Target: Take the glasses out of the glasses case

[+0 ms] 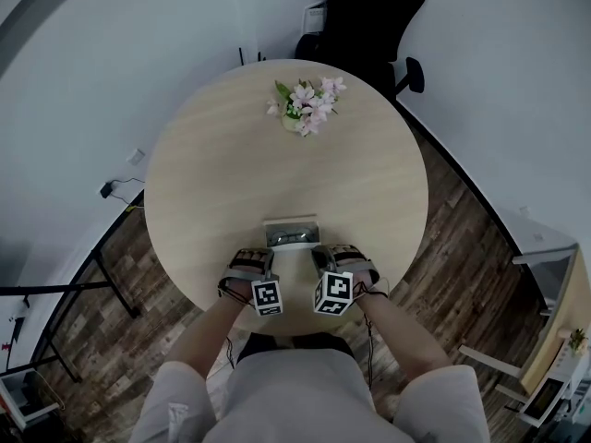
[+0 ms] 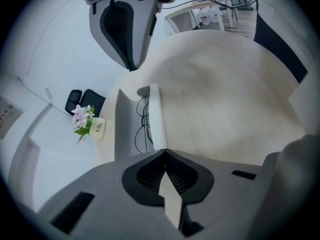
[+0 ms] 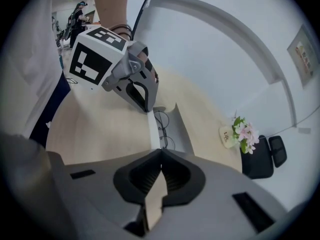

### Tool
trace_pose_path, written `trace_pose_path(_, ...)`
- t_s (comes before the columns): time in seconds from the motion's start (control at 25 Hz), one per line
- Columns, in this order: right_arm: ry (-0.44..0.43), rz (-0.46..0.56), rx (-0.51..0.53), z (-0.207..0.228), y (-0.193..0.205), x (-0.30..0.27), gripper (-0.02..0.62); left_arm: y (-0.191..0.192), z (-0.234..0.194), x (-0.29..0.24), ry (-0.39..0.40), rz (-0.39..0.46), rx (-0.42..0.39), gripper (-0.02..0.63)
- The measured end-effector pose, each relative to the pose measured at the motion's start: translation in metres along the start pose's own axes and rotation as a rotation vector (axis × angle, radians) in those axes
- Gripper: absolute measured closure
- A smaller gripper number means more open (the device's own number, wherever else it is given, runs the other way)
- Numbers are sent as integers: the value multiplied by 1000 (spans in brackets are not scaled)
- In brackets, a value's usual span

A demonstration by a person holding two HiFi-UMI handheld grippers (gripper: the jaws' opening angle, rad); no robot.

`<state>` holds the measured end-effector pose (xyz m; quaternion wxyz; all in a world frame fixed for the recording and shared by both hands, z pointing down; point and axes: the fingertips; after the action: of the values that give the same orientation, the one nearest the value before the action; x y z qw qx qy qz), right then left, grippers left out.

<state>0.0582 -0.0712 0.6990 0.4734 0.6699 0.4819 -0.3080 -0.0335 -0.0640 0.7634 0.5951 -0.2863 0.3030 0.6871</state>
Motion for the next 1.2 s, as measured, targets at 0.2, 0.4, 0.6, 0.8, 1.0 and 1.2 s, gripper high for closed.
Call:
trace_pose_path(0.2,30,39,-132,-8,-5,12,581,-14,-16,18,-76,53,95,598)
trace_pose_path(0.4,84,108,-336,1,-10,31,581,-22,-32,45,-68,120,438,598)
trace_pose_path(0.6,127,257,-668,15,-22,63,581,-17,-61,89,-104,234,806,598)
trace_pose_path(0.8,178,378,-848,16,-35,95,581,-4,-88,137,-97,366,1163,598)
trace_pose_path(1.0,206,620,-1014,17,-57,137,581,11,-106,181,-134,474,1377,598)
trace_pose_path(1.2,216,720,-1072,9,-70,157,581,18,-102,207,-141,488,1459,598)
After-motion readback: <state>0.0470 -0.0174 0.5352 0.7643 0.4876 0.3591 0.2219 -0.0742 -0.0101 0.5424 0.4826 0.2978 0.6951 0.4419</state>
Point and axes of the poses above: the fingertips, and each gripper's own axes: x backward along the fingers, z to its right, y out of its underside, and after that the axes turned 5 degrees about -y, right-handed
